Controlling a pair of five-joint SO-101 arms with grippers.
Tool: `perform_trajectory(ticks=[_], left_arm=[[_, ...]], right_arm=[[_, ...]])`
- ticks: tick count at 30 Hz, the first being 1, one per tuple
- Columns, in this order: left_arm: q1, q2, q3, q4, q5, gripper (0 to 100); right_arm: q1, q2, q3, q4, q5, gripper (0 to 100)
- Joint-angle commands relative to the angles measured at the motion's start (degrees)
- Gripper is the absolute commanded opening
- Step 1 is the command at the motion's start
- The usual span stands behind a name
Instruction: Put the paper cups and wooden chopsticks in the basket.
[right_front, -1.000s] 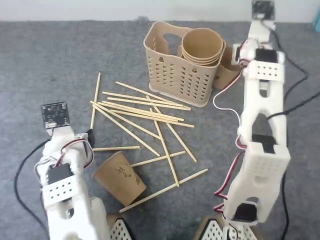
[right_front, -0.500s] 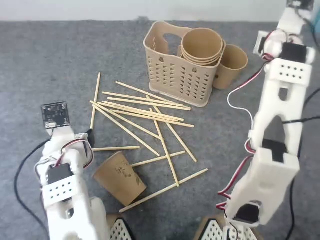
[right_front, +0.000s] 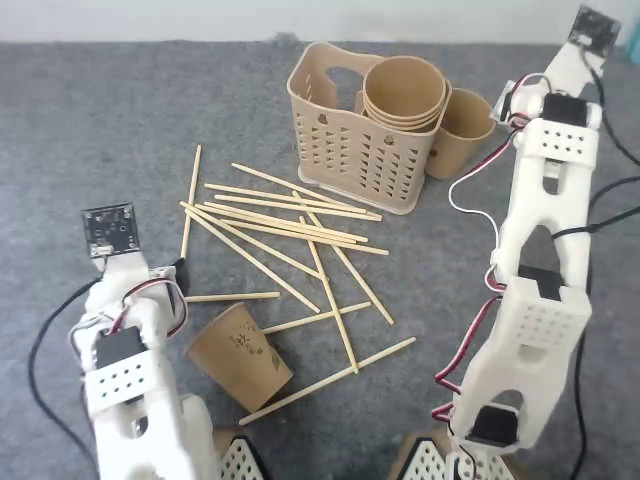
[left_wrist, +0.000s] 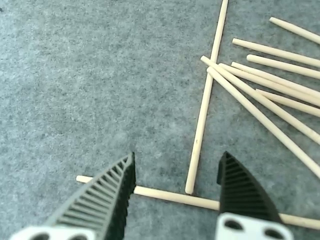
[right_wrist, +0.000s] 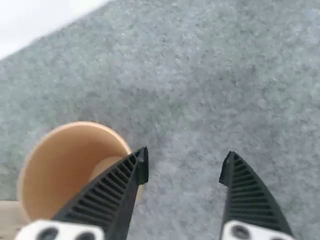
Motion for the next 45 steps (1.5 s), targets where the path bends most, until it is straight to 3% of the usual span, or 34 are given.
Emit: perform_trajectory(ticks=[1,18,22,27,30,45], left_arm=[[0.8,-0.9,-0.2,-1.8,-0.7,25],[0.8,-0.9,-0.1,-3.1,-0.7,25],[0.8,-0.9,-0.1,-3.1,-0.7,25],[0.8,-0.9,-0.1,-3.1,-0.7,25],[0.8,-0.9,-0.1,-3.1,-0.7,25],[0.6,-0.9,-0.1,-2.9,-0.7,25]], right_arm=[[-1.0,-1.3,-3.1,-1.5,-2.7,24.5],[-5.6,-0.8,-3.9,2.9,-3.5,24.3],[-5.3,3.7,-3.9,2.6,-2.9,16.4],[-5.1,7.0,-4.0,3.0,3.0,8.4],[-4.8,4.3,-4.0,4.7,5.2,0.6],[3.5,-23.3,-4.0,12.6,5.9,0.8]])
